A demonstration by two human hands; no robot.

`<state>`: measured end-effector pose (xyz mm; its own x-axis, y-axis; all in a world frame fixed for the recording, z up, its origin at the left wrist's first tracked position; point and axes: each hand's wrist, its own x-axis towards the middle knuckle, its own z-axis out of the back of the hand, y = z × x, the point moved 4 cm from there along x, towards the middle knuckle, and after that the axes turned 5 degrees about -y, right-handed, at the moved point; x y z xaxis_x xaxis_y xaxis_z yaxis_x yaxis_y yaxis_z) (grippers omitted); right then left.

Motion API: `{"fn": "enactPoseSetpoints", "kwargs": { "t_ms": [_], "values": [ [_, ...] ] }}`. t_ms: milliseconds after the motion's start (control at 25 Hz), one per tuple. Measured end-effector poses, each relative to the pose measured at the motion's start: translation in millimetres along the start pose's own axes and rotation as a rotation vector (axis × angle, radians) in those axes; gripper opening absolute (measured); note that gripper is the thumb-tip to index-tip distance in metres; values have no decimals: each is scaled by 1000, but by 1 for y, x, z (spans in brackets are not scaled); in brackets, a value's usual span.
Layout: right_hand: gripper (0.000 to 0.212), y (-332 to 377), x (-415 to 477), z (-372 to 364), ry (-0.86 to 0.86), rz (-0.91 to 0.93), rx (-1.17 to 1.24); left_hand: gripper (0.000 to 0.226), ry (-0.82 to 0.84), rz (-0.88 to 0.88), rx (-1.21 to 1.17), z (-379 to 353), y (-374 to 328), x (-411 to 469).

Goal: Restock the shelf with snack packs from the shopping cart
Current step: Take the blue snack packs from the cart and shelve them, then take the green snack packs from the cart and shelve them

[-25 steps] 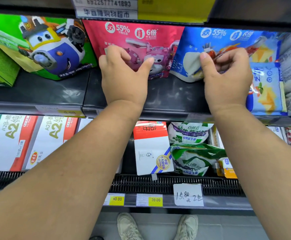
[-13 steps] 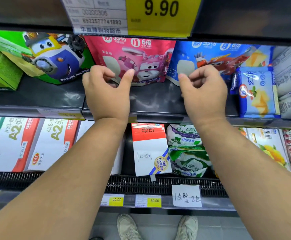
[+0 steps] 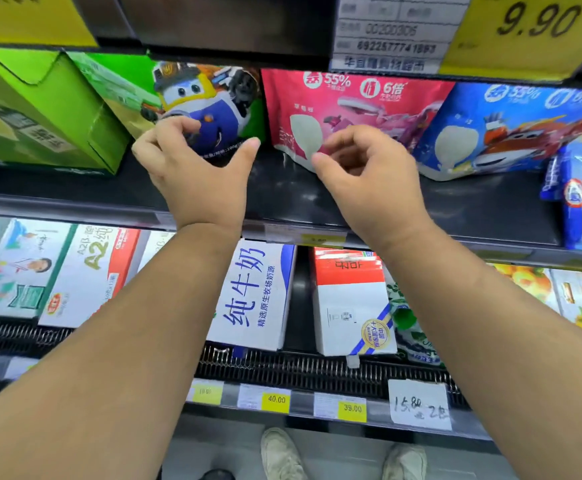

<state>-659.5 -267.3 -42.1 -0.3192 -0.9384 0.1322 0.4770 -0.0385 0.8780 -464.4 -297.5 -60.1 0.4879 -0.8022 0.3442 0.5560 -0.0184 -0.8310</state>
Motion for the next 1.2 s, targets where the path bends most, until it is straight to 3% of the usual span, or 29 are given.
{"fn": "enactPoseSetpoints", "kwargs": {
  "t_ms": [360, 640, 760, 960, 1200],
  "values": [
    [22, 24, -21, 10, 109, -102, 28, 48, 217, 46, -135, 30, -18, -11],
    [29, 65, -78, 56, 233, -134, -4, 49, 379, 241, -286, 114, -73, -51],
    [33, 93, -98, 81, 314, -89, -38, 54, 387, 321, -290, 167, -95, -70],
    [53, 149, -141, 124, 488, -11, 67, 67, 335, 312, -232, 254, -159, -107],
    [60, 216, -185, 161, 621, 89, 197, 59, 183, 274, -202, 337, -229, -163]
  ]
}}
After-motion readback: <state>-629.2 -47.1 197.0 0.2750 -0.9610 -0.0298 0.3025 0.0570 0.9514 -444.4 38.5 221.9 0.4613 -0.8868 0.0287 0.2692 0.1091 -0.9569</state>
